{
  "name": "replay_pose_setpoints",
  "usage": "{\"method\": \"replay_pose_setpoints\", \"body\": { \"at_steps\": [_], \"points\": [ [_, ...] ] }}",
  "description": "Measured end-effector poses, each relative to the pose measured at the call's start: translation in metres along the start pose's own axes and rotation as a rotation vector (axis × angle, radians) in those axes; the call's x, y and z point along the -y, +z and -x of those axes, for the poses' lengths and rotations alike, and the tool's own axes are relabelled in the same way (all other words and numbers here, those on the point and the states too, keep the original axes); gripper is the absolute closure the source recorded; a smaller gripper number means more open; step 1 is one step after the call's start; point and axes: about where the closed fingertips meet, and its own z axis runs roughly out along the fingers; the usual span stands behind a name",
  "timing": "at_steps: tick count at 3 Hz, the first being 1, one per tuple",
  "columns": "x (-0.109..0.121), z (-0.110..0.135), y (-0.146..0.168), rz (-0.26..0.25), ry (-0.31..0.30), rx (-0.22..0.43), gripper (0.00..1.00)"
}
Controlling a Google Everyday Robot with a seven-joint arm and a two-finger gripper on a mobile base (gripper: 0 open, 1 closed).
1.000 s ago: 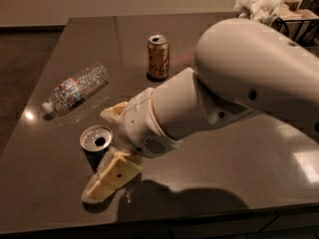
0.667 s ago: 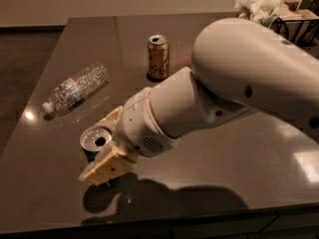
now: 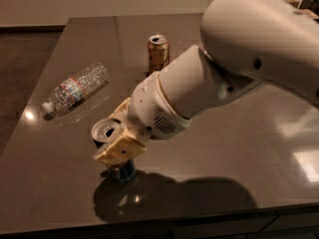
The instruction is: Knock redbull can over
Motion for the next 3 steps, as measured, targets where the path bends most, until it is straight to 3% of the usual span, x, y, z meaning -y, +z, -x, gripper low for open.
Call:
{"method": "replay_pose_setpoints", "body": {
  "at_steps": [1,3],
  "points": [
    [0.016,-0.016,-0.031,-0.042,0.008,-0.141,1.0],
    [0.042,-0.063,-0.069,-0.143,-0.009,-0.465,1.0]
  ]
}}
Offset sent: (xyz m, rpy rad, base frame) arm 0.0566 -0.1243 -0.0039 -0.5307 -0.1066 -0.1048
